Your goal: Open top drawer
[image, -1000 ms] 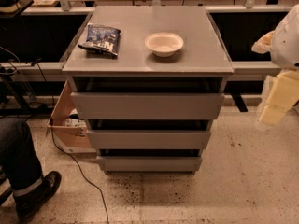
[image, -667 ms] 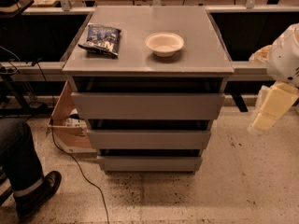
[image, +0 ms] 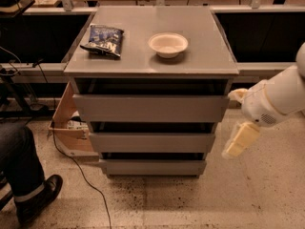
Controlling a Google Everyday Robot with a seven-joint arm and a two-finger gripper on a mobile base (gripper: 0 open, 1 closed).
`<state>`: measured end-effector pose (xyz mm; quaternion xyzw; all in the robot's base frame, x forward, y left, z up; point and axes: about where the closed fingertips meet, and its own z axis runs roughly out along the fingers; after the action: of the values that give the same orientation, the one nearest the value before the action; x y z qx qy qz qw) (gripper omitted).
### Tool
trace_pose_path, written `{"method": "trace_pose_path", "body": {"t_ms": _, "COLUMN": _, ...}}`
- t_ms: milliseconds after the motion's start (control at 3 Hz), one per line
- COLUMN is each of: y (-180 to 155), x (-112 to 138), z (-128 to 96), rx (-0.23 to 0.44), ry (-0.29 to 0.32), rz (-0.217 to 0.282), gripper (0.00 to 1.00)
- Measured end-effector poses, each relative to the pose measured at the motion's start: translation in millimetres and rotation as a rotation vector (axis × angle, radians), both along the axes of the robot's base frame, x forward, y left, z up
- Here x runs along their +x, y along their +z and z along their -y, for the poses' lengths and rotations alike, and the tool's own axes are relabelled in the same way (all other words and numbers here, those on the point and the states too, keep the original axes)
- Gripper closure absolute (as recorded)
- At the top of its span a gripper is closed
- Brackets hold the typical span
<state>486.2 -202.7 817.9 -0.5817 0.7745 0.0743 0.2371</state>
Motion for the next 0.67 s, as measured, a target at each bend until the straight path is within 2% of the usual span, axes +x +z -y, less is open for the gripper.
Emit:
{"method": "trace_pose_path", "body": {"t_ms": 333, "y": -58.3, "x": 18.5, "z": -20.5, "rx": 0.089, "ry": 0.018, "rz": 0.015, "gripper": 0.0}}
{"method": "trace_pose_path", "body": {"t_ms": 667, "y": -58.6, "x": 18.6, "z": -20.9, "rx": 0.087, "ry": 0.017, "rz": 0.015, "gripper": 0.0}}
